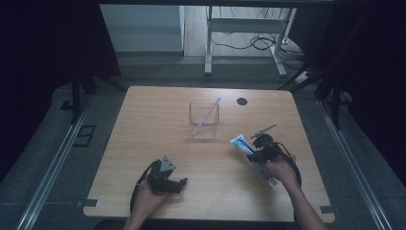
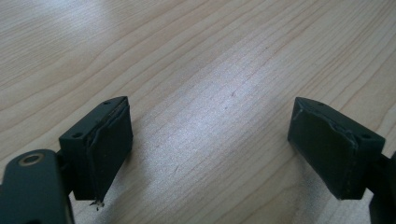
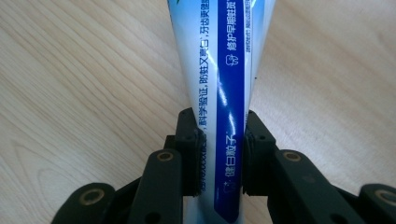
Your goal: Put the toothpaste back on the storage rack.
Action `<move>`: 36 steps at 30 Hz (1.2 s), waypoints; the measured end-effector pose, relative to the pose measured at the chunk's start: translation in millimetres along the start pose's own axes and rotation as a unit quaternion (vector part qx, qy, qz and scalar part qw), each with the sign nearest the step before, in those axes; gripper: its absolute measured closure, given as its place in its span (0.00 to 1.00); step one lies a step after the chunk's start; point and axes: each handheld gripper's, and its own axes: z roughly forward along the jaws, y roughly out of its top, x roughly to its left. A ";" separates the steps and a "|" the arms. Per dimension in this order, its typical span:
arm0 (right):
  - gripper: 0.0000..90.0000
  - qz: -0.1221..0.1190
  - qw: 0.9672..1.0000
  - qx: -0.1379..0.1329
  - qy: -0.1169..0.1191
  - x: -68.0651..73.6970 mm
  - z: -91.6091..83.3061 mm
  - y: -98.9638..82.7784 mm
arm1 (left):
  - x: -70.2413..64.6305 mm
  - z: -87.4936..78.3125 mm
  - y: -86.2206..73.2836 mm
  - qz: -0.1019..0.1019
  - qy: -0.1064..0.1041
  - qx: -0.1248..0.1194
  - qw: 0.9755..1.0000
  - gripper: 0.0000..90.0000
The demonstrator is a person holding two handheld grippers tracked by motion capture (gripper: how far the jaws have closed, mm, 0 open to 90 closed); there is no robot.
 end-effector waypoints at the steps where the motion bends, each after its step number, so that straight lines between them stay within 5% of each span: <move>1: 0.80 0.000 1.000 -0.010 0.002 0.5 -4.1 2.0 | 0.0 0.0 0.0 0.000 0.000 0.000 1.000 0.16; 19: 0.80 -0.017 0.996 -0.089 0.027 8.1 -28.8 28.5 | 0.1 0.0 0.1 0.001 0.000 0.000 1.000 0.15; 36: 0.80 -0.029 0.990 -0.130 0.037 14.3 -35.3 55.8 | 0.3 0.0 0.2 0.002 0.000 0.000 1.000 0.15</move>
